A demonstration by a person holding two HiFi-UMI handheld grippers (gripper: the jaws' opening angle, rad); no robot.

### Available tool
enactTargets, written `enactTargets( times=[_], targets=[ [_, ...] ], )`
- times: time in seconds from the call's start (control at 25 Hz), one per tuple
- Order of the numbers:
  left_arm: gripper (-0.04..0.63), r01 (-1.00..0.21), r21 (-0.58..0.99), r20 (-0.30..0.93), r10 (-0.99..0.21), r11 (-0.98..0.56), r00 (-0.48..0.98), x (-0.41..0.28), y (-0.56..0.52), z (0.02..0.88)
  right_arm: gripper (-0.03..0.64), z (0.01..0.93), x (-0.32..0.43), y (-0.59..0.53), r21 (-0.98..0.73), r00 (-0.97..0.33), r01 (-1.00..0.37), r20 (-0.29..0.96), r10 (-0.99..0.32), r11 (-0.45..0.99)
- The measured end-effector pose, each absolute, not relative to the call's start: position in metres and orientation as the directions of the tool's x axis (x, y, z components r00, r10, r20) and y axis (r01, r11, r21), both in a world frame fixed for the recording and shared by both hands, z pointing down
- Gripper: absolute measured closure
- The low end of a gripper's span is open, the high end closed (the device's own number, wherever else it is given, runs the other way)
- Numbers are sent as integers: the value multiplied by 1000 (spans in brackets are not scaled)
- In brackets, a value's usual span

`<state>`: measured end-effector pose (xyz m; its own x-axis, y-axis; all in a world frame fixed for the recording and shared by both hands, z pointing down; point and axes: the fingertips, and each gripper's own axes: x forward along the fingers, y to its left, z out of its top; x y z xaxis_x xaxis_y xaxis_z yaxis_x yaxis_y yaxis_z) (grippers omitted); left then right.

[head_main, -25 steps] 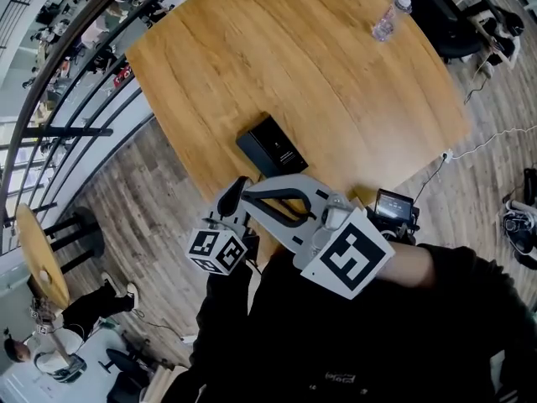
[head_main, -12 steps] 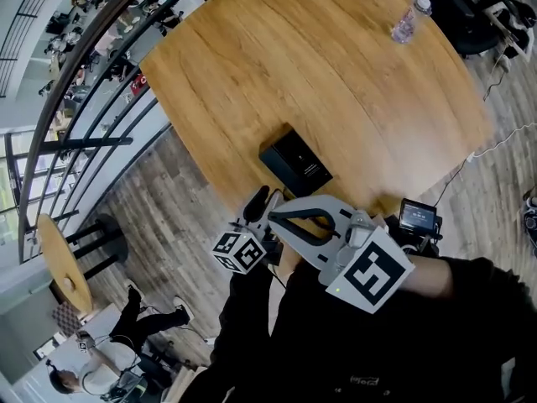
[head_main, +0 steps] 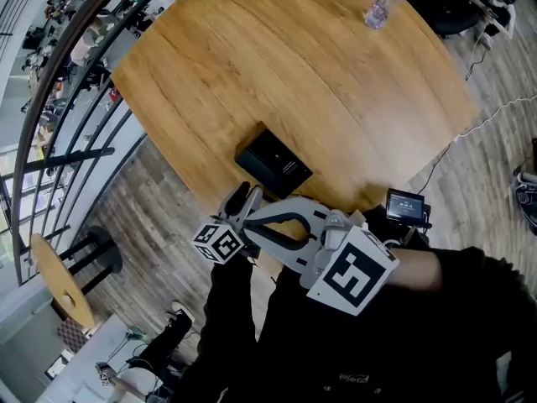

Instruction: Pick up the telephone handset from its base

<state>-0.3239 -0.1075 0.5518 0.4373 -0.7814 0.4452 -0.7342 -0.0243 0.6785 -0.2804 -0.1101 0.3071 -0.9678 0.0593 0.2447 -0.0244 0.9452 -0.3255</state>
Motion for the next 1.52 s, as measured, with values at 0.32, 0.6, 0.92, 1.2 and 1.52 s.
enactTargets(
  times=[0.32, 0.6, 0.92, 1.2, 1.52],
  targets=[
    [423, -682, 730, 423, -756, -43, 500, -319, -105, 571, 600, 310, -276, -114, -340, -967, -29, 249, 60, 940],
    [419, -656, 751, 409, -725, -78, 554, -312, -107, 583, 600, 314, -277, -118, -363, -967, -30, 248, 66, 931],
    [416, -643, 764, 442, -694, -39, 568, -315, -103, 609, 600, 319, -276, -119, -374, -965, -27, 252, 74, 927],
    [409, -632, 775, 451, -679, -25, 580, -317, -104, 624, 600, 319, -277, -120, -394, -965, -19, 249, 87, 919],
    [408, -623, 782, 442, -698, -8, 564, -318, -113, 636, 600, 321, -276, -118, -407, -964, -4, 243, 104, 913]
  ],
)
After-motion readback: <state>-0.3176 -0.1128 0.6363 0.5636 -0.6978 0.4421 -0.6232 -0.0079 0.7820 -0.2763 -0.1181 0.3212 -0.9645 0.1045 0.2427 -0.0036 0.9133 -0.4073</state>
